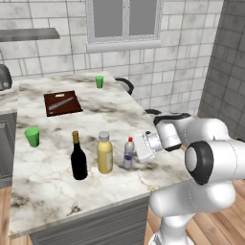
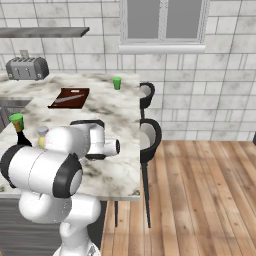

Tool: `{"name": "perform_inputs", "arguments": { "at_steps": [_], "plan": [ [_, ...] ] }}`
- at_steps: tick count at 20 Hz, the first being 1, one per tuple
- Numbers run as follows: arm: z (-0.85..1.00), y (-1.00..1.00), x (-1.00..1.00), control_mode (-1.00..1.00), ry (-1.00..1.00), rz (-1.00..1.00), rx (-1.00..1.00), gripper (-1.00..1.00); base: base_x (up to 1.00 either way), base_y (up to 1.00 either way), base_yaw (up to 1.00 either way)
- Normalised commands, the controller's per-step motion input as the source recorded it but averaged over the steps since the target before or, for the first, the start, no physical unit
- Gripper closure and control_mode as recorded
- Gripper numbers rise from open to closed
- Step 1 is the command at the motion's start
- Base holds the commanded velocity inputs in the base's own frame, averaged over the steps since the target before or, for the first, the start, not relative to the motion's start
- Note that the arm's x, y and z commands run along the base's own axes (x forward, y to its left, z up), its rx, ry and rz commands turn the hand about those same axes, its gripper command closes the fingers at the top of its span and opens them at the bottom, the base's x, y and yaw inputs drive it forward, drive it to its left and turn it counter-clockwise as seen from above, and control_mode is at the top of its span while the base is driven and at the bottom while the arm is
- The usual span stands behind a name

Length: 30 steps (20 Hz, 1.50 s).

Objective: Place the drinks on the dining counter in a tight cluster.

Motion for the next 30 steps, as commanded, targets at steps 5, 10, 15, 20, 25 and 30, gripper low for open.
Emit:
{"name": "perform_inputs", "arguments": {
  "at_steps": [5,10,15,20,25,30],
  "plan": [
    [-0.06,0.00,0.41,-1.00,0.00,0.00,0.00,1.00,0.00,0.00,0.00],
    [-0.15,0.00,0.33,-1.00,0.00,0.00,0.00,1.00,0.00,0.00,0.00],
    [-0.21,0.00,-0.06,-1.00,0.00,0.00,0.00,1.00,0.00,0.00,0.00],
    [-0.33,0.00,-0.02,-1.00,0.00,0.00,0.00,1.00,0.00,0.00,0.00],
    [-0.08,0.00,-0.03,-1.00,0.00,0.00,0.00,1.00,0.00,0.00,0.00],
    [0.00,0.00,-0.11,-1.00,-0.01,0.00,0.00,1.00,0.00,0.00,0.00]
  ]
}}
